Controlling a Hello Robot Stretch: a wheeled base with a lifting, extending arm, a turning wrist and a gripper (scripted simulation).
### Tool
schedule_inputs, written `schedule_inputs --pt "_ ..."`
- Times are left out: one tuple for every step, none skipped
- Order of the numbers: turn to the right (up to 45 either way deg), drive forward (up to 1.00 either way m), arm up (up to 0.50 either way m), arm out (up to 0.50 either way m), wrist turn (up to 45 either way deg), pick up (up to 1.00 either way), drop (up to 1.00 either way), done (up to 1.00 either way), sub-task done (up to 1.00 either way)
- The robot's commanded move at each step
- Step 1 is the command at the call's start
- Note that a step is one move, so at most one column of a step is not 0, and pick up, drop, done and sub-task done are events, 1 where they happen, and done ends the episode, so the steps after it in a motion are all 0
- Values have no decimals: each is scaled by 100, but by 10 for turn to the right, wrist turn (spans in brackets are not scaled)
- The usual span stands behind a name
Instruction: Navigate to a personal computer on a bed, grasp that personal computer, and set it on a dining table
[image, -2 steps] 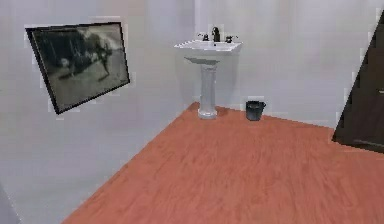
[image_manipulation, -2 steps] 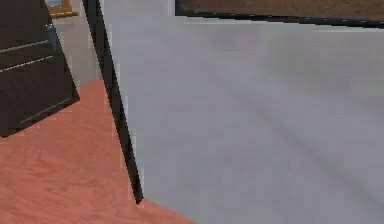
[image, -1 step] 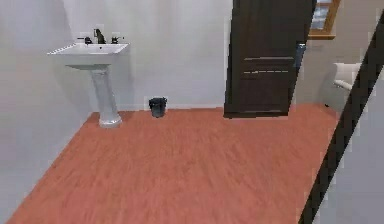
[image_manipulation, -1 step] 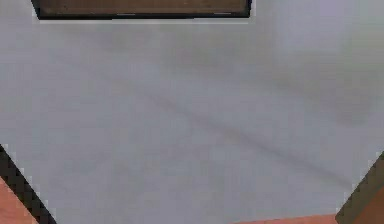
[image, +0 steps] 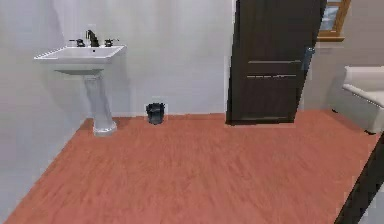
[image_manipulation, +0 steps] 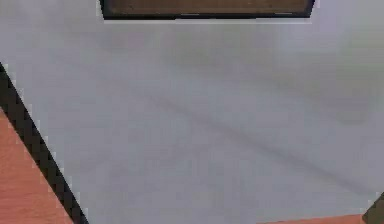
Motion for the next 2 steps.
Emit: schedule_inputs --pt "240 0 0 0 0 0 0 0 0" --pt "0 25 0 0 0 0 0 0 0"
